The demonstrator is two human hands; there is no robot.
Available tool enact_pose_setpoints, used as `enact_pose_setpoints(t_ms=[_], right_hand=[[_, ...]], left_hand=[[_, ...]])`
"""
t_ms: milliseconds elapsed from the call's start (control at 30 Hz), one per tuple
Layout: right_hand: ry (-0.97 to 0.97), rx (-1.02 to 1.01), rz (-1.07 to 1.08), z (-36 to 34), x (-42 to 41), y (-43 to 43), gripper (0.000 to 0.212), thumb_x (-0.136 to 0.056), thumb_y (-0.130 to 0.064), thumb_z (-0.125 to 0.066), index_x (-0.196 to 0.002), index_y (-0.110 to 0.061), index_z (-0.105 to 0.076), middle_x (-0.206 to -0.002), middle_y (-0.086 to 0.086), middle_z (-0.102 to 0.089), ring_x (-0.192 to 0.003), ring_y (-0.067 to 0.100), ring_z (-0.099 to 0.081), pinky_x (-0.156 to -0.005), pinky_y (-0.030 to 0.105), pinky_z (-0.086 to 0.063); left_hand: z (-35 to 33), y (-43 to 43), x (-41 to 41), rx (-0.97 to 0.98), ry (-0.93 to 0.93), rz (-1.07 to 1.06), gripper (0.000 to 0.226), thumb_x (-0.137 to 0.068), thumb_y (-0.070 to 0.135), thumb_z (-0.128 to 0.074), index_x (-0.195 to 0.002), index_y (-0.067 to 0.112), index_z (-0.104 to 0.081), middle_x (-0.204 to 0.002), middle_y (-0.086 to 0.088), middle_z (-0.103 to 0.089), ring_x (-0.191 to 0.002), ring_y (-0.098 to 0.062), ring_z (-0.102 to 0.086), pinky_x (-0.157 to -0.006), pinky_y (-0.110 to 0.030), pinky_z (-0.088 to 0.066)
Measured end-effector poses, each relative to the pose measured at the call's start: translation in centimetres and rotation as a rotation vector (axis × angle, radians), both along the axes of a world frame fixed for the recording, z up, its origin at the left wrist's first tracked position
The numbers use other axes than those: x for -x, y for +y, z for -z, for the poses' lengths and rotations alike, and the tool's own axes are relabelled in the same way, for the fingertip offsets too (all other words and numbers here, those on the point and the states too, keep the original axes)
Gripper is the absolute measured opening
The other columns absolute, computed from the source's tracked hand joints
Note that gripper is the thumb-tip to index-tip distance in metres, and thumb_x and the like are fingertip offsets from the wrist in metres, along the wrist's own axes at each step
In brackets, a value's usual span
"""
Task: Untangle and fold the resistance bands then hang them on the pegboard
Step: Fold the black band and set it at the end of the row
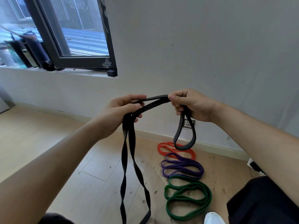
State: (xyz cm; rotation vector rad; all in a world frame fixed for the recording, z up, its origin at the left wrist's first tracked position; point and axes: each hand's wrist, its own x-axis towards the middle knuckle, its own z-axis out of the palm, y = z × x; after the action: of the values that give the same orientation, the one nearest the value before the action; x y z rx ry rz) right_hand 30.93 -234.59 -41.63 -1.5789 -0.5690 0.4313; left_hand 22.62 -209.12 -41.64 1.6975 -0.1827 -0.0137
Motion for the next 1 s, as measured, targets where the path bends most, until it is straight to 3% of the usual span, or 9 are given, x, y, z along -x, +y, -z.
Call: enact_pose_setpoints(t_ms=[200,333,400,600,667,800,900,1000], right_hand=[[0.0,0.02,-0.009,0.4,-0.4,-0.3,0.02,-0.086,-0.033,-0.068,-0.077,-0.015,-0.073,-0.064,0.0,-0.042,-0.06,0.015,-0.038,-0.064,0.031,-0.036],[-0.045,0.173,-0.036,0.9,-0.4,-0.6,0.039,-0.083,-0.029,-0.07,-0.108,0.001,-0.07,-0.068,0.0,-0.051,-0.063,0.013,-0.05,-0.068,0.026,-0.048],[-0.058,0.233,-0.054,1.1,-0.3,-0.5,0.045,-0.08,-0.029,-0.073,-0.112,0.003,-0.068,-0.073,0.001,-0.055,-0.067,0.012,-0.055,-0.071,0.026,-0.051],[-0.169,0.34,-0.146,0.8,1.0,0.9,0.037,-0.081,-0.033,-0.077,-0.112,-0.014,-0.071,-0.088,0.004,-0.068,-0.093,0.023,-0.07,-0.092,0.028,-0.051],[-0.238,0.303,-0.147,0.5,1.9,2.1,0.029,-0.086,-0.03,-0.075,-0.111,-0.015,-0.071,-0.087,0.003,-0.068,-0.091,0.021,-0.07,-0.09,0.027,-0.052],[-0.368,0.214,-0.108,0.0,2.8,3.5,0.022,-0.094,-0.017,-0.069,-0.109,-0.002,-0.071,-0.092,0.021,-0.068,-0.079,0.014,-0.062,-0.074,0.024,-0.055],[-0.423,0.194,-0.038,-0.6,2.7,3.4,0.02,-0.095,-0.018,-0.068,-0.108,-0.004,-0.073,-0.085,0.007,-0.069,-0.075,0.007,-0.061,-0.069,0.023,-0.051],[-0.456,0.141,0.026,-1.2,2.6,3.2,0.013,-0.096,-0.018,-0.067,-0.103,-0.009,-0.073,-0.085,-0.005,-0.07,-0.077,0.004,-0.062,-0.072,0.028,-0.051]], left_hand=[[0.3,-0.2,0.0,-0.018,-0.043,-0.037,0.018,-0.096,0.007,-0.062,-0.106,0.01,-0.077,-0.11,-0.022,-0.071,-0.087,-0.018,-0.068,-0.077,-0.026,-0.055],[0.5,-0.5,-0.1,0.042,-0.027,-0.068,0.018,-0.093,0.002,-0.064,-0.105,0.007,-0.076,-0.104,-0.022,-0.07,-0.08,-0.017,-0.066,-0.071,-0.023,-0.054],[0.4,-0.6,0.0,0.081,-0.015,-0.062,0.018,-0.094,0.0,-0.063,-0.106,0.005,-0.075,-0.105,-0.018,-0.071,-0.078,-0.016,-0.066,-0.07,-0.022,-0.055],[0.6,-1.3,0.1,0.045,-0.039,-0.003,0.017,-0.093,0.002,-0.064,-0.106,0.008,-0.073,-0.103,-0.014,-0.074,-0.079,-0.016,-0.067,-0.072,-0.024,-0.055],[0.6,-1.7,0.2,0.025,-0.05,0.035,0.018,-0.09,0.006,-0.067,-0.108,0.008,-0.071,-0.098,-0.008,-0.073,-0.078,-0.015,-0.067,-0.072,-0.024,-0.055],[0.6,-1.7,-0.1,0.056,-0.067,0.05,0.027,-0.088,0.011,-0.071,-0.115,0.01,-0.066,-0.106,-0.009,-0.061,-0.079,-0.017,-0.068,-0.075,-0.027,-0.056],[0.8,-1.3,-0.2,0.064,-0.023,0.094,0.033,-0.089,0.021,-0.068,-0.121,0.012,-0.062,-0.109,-0.009,-0.063,-0.09,-0.024,-0.072,-0.087,-0.036,-0.059],[1.5,-1.0,0.0,-0.053,0.028,0.163,0.041,-0.088,0.028,-0.064,-0.124,0.01,-0.062,-0.104,-0.006,-0.071,-0.1,-0.027,-0.072,-0.091,-0.037,-0.057]])
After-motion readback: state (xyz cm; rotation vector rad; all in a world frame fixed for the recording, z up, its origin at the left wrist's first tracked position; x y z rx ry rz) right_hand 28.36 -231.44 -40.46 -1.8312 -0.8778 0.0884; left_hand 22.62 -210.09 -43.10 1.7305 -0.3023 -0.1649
